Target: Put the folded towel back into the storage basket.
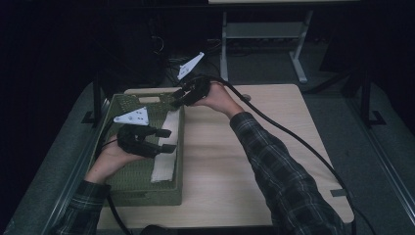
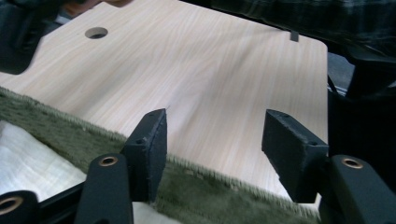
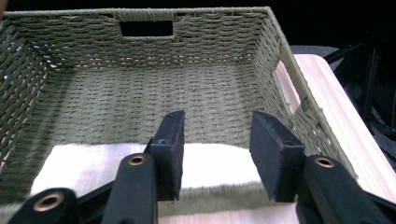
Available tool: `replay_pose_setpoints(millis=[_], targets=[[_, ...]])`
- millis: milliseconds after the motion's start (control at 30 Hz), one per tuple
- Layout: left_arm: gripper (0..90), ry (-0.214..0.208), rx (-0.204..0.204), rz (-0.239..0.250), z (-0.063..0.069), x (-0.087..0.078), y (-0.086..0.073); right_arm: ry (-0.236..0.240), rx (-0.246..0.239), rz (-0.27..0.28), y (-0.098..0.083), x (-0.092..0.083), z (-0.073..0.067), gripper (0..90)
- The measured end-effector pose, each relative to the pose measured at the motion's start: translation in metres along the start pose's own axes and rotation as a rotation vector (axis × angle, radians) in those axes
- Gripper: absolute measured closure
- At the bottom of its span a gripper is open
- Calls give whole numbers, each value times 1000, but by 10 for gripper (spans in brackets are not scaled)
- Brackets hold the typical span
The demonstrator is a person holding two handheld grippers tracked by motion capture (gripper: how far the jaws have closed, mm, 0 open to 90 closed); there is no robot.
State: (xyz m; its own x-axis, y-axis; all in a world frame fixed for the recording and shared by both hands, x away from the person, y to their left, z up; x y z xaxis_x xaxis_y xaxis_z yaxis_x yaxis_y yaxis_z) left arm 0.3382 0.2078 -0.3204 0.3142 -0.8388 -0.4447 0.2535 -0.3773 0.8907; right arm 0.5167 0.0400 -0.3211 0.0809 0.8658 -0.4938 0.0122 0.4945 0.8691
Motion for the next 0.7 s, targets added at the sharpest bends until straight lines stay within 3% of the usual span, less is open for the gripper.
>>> replay_pose_setpoints(millis=[300,700], targets=[[332,22,5,-10,10,30,9,-21,9,-5,-23,-32,-5,485],[290,-23,50,-29,34,77,25,-50,44,34,-56,-84,-11,441]])
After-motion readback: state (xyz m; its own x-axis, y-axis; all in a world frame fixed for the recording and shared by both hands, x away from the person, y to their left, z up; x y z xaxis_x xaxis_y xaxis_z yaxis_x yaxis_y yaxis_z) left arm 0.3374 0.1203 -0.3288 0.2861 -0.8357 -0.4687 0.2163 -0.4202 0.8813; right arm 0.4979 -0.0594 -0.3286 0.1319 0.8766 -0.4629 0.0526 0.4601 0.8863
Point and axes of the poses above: each handheld gripper's, and its own axes: x roughly forward along the jaws, y roughly out of its top, z roughly to its right, the point moved 2 cm from there along x, roughly forward along the jaws, and after that the axes turned 8 degrees about z, right-handed, at the moved point
